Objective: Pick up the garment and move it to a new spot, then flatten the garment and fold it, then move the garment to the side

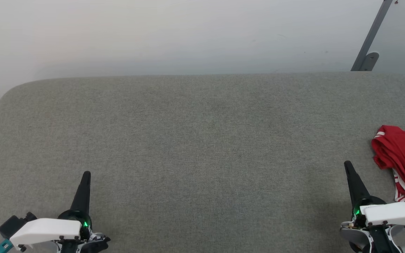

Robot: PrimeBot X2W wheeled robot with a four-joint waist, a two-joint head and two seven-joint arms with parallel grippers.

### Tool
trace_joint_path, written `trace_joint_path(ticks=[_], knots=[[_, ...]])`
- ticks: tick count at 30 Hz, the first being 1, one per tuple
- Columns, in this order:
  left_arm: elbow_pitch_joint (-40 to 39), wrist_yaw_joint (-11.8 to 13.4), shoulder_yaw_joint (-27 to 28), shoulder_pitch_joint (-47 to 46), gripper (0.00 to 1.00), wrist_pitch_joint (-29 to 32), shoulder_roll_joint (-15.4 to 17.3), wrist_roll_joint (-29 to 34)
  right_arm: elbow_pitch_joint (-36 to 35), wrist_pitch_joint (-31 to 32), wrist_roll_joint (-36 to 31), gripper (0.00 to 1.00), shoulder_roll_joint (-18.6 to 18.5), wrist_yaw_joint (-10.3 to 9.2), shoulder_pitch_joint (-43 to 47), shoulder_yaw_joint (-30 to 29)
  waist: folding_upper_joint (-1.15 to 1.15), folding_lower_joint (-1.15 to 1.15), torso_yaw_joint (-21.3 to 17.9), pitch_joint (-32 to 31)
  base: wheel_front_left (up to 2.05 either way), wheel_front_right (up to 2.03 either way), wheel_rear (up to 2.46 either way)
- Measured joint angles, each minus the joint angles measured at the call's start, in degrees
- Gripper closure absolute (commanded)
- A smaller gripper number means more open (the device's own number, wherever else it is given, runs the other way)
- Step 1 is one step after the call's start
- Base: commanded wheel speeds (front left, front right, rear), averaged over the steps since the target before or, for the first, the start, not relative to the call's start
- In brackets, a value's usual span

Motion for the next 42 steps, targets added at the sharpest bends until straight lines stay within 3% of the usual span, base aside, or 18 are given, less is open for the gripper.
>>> trace_joint_path(ticks=[31, 42], knots=[[1.53, 0.00, 1.34, -2.89, 1.00, 3.59, -1.04, -10.47, -0.04, 2.97, 12.58, 1.00, 0.12, 0.00, -1.52, -0.25, 0.00, 0.00, -0.69, -0.46, 0.00, 0.00, 0.00], [1.60, 0.00, 1.58, -3.12, 1.00, 3.88, -1.19, -10.93, -0.08, 3.22, 13.21, 1.00, 0.13, 0.00, -1.80, -0.26, 0.00, 0.00, -0.72, -0.48, 0.00, 0.00, 0.00]])
